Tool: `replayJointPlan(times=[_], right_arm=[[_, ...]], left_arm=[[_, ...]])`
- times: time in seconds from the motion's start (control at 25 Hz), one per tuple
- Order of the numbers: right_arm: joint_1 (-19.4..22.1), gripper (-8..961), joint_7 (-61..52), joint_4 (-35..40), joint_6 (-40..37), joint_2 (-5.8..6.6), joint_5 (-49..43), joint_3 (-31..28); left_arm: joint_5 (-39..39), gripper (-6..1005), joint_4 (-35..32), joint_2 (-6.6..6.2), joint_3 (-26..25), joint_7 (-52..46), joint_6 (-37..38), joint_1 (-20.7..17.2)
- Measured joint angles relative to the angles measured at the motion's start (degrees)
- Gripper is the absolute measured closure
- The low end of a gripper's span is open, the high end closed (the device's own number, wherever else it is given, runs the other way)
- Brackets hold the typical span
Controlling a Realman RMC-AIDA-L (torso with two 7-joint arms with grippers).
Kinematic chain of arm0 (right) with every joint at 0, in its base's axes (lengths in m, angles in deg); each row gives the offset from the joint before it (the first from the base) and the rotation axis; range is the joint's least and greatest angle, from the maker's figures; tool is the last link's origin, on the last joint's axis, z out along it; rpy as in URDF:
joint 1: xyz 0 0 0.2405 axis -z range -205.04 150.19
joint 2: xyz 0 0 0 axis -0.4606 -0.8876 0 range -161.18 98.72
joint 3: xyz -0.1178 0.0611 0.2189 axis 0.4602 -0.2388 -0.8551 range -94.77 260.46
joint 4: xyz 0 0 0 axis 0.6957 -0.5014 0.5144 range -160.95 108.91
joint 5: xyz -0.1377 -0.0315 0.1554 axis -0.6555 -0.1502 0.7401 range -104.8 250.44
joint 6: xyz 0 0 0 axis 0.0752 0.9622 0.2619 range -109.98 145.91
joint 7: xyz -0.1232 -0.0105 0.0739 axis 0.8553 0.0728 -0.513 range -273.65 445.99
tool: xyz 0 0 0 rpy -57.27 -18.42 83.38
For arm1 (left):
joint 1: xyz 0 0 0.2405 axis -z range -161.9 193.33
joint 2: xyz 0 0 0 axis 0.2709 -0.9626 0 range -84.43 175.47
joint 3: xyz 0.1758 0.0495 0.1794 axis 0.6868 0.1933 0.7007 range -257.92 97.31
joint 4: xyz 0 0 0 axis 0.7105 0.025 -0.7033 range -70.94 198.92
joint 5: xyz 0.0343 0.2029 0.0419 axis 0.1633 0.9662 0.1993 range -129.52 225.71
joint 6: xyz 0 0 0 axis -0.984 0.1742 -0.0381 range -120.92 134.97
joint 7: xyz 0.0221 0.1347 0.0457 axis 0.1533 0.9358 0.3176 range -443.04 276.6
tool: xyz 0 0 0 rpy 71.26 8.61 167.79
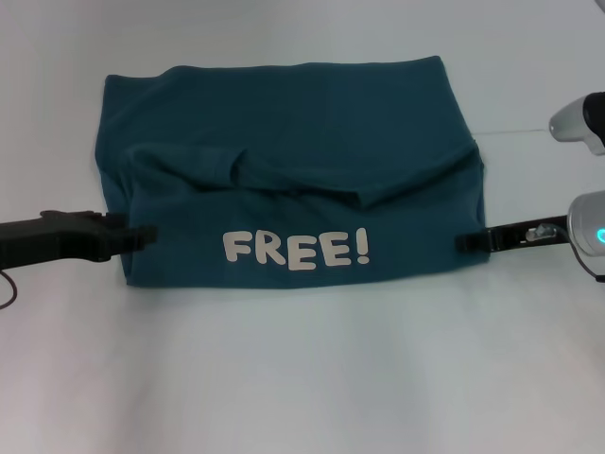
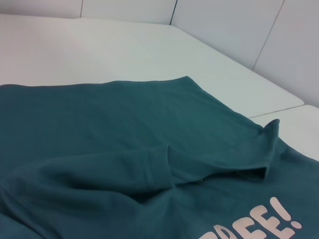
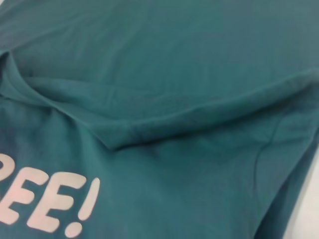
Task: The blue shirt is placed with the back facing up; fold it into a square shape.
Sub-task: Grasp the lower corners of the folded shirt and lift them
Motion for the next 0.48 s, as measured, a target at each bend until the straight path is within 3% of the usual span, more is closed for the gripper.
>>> replayJointPlan(times=[0.44, 0.48], right_arm=[[0.1, 460, 1.1, 0.1, -0.2, -0.09, 0.0, 0.5], [0.1, 496, 1.3, 0.1, -0.3, -0.13, 0.0, 0.5]], left_arm=[[0.0, 416, 0.4, 0.09, -0.1, 0.0, -0.1, -0.4], [0.0, 417, 0.7, 0.07, -0.1, 0.0, -0.1, -0.4]])
